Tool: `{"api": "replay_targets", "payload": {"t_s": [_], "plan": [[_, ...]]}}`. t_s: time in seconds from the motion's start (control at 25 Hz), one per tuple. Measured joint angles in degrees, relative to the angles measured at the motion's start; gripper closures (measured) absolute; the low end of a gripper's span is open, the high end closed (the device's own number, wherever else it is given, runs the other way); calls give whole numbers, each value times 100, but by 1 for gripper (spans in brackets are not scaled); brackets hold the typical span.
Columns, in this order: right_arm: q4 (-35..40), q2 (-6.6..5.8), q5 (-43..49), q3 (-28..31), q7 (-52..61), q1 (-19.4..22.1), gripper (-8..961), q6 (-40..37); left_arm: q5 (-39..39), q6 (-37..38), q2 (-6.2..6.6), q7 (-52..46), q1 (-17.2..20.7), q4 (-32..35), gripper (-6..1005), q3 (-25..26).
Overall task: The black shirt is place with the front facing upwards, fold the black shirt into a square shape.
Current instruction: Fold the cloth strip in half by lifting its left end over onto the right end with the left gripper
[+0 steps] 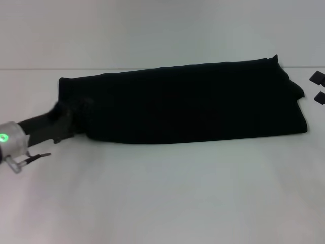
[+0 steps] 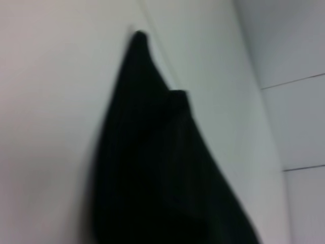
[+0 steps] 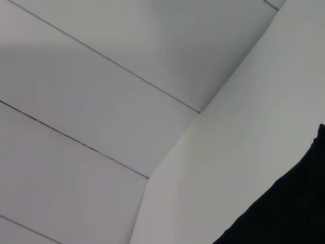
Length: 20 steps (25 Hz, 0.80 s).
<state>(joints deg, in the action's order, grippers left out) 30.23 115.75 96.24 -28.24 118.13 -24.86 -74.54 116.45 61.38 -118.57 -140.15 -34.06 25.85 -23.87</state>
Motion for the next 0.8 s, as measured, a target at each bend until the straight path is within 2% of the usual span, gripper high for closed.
{"api": "replay_targets", "payload": {"t_s": [0.2, 0.48, 0.8], "plan": [[-8, 0, 0, 3, 1, -37, 27, 0, -147, 742, -7, 107, 279, 226, 244, 261], [-9, -22, 0, 3, 20, -55, 28, 1, 103, 676, -30, -123, 600, 309, 250, 269], [-9, -27, 0, 3, 30, -60, 28, 6, 469, 414, -25, -419, 528, 230, 258, 215]]}}
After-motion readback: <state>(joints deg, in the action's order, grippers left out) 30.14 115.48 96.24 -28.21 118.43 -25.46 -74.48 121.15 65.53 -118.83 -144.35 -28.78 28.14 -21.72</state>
